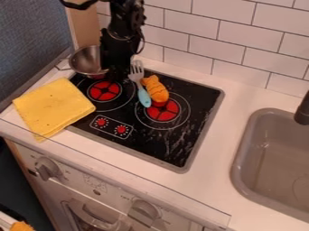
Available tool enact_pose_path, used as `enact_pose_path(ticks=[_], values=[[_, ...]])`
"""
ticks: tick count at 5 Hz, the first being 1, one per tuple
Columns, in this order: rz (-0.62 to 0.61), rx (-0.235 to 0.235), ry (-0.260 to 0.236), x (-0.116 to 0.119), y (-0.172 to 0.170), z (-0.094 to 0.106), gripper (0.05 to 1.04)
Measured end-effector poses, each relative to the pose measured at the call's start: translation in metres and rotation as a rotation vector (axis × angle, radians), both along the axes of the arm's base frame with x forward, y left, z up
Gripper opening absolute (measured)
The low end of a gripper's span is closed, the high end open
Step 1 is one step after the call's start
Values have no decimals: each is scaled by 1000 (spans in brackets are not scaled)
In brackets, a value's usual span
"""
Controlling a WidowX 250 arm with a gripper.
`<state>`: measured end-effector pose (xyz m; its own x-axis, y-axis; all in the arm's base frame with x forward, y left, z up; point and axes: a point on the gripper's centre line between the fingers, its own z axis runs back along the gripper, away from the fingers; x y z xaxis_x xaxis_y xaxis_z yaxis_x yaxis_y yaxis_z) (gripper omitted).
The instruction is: Move the pot from the left burner to the right burner.
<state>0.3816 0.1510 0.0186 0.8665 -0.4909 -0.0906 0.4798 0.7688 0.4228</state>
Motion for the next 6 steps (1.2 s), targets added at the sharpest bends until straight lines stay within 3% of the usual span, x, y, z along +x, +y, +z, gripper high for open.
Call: enact_pose_path(ticks=[1, 3, 4, 5, 6], values=[[6, 3, 7, -1, -1, 0, 259], [11, 25, 17, -7, -1, 4, 104], [18, 61, 32, -10, 2, 7, 74], [28, 103, 15, -9, 4, 21, 73], [27, 112, 16, -9, 4, 25, 73]])
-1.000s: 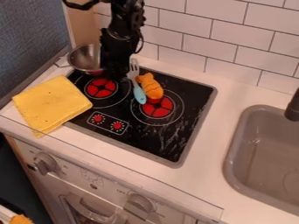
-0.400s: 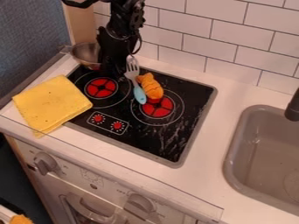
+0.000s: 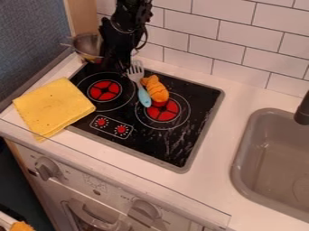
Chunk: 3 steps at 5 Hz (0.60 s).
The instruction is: Move the pot from the left burner to the right burner.
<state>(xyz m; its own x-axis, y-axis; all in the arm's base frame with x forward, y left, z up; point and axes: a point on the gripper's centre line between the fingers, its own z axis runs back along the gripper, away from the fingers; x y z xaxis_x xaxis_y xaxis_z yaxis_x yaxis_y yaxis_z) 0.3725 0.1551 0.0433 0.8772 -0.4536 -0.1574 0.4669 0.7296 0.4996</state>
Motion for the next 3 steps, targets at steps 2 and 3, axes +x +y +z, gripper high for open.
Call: enact_pose_path(ticks=[2, 3], values=[[-10, 11, -26, 3, -9, 17, 73], [-36, -5, -50, -6, -22, 29, 72]])
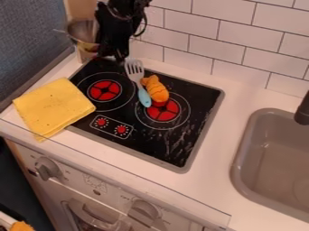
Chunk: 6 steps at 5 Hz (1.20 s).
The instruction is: Move the pot from the left burner to the right burner.
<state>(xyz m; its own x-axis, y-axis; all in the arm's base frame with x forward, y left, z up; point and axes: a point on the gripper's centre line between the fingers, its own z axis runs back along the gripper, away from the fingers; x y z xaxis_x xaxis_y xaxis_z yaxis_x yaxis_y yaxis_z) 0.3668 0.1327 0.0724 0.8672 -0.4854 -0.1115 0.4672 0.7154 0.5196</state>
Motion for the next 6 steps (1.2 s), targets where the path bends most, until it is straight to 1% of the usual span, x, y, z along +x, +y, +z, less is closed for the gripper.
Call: enact_pose_path(ticks=[1, 2, 3, 4, 5, 6], values=[[-57, -9, 16, -19, -21, 1, 72], [-101, -23, 16, -36, -41, 2, 72], [-182, -31, 9, -45, -72, 6, 72], [-272, -28, -9, -56, -106, 13, 72], [-371, -16, 6, -66, -135, 8, 72], [-453, 25, 25, -73, -150, 0, 72]])
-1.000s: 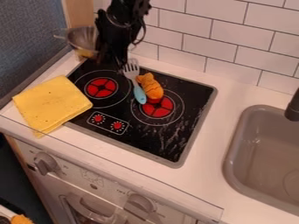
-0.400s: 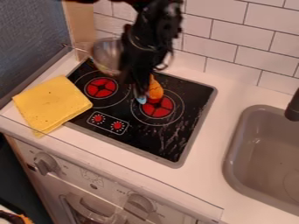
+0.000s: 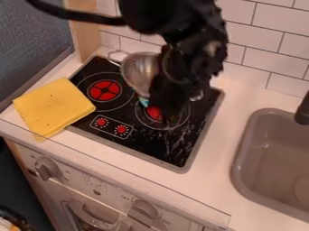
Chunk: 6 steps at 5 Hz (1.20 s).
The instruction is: Move the pot from the left burner to the right burner.
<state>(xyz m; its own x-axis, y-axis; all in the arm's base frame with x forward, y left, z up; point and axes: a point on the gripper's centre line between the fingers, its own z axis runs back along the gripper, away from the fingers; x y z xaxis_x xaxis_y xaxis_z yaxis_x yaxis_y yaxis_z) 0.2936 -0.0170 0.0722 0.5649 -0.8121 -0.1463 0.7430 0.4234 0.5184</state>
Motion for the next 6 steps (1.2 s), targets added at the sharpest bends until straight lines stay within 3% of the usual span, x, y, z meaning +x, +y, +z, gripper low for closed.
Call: enact_pose_path(ticks=[1, 2, 4, 5, 6], values=[[-37, 24, 30, -6, -2, -24, 72], [-75, 10, 81, -9, -7, -53, 72], [-63, -50, 114, -1, -15, -58, 102], [-50, -60, 137, -1, -11, -58, 296], [-48, -57, 148, -3, -9, -58, 565]])
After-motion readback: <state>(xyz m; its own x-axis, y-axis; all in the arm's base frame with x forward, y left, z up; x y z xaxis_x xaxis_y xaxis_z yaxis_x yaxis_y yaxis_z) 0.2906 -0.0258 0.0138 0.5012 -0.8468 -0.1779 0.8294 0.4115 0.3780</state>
